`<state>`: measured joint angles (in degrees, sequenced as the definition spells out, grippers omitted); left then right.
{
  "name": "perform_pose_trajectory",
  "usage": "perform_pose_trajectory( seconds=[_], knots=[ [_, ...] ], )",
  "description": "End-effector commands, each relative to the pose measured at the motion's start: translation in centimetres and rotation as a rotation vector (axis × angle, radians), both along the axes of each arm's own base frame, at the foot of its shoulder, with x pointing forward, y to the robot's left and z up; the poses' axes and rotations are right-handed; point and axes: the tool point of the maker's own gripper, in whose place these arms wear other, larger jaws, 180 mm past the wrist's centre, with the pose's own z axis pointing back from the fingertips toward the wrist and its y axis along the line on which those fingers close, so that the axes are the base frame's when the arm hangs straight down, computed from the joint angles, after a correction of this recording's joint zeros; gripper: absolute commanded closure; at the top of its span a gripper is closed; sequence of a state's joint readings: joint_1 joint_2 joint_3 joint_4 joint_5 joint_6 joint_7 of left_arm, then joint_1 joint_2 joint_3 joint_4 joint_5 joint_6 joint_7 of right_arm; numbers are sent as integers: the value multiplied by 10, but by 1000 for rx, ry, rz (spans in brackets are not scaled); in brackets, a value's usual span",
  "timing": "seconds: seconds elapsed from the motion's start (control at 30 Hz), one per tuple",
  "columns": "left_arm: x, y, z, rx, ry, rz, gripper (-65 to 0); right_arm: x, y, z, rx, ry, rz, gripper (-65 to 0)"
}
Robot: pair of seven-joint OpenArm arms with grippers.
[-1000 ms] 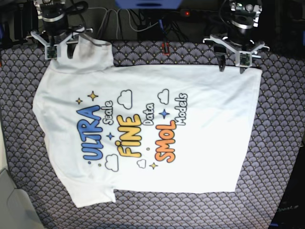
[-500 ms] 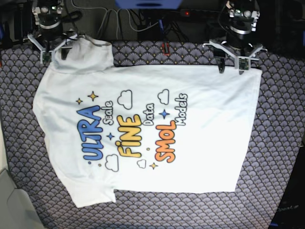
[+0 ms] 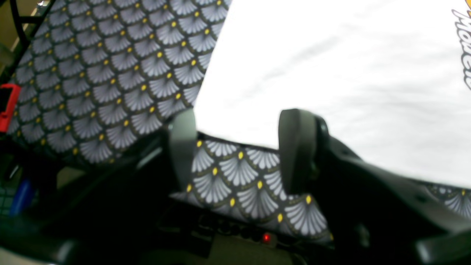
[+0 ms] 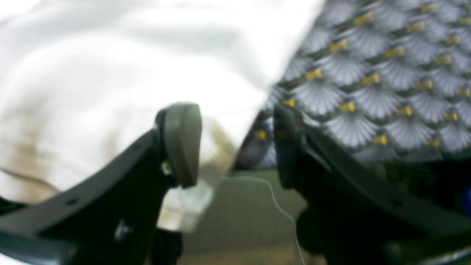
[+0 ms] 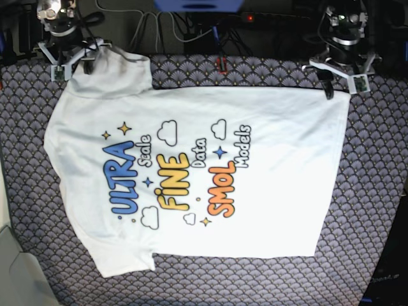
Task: Fold the T-shirt properly
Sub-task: 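Lower both grippers onto the shoulder corners by the collar, then close both grippers on the shoulder edges of the white shirt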
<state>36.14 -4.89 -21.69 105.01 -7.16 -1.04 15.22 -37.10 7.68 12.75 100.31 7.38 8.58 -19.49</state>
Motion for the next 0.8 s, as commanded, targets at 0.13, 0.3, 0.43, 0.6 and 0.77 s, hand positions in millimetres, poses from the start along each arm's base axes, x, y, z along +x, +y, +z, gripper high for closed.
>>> perform_pose_trajectory(
  seconds=[0.13,0.3,0.43,0.6,0.77],
  knots=[
    [8,3,11,20,-45,0,-352,-2,16,-5,26,16,42,-329],
    [9,3,12,20,-46,0,-351,-1,16,-4,26,13,42,-298],
    [6,6,3,17,-25,11,-349,0,14,-4,22,10,39,-160],
    [4,34,-11,21,-5,97,-349,-3,11,-14,26,36,27,0],
    [5,48,-21,24,12,132,-351,-8,8,-26,29,66,15,0]
  ],
)
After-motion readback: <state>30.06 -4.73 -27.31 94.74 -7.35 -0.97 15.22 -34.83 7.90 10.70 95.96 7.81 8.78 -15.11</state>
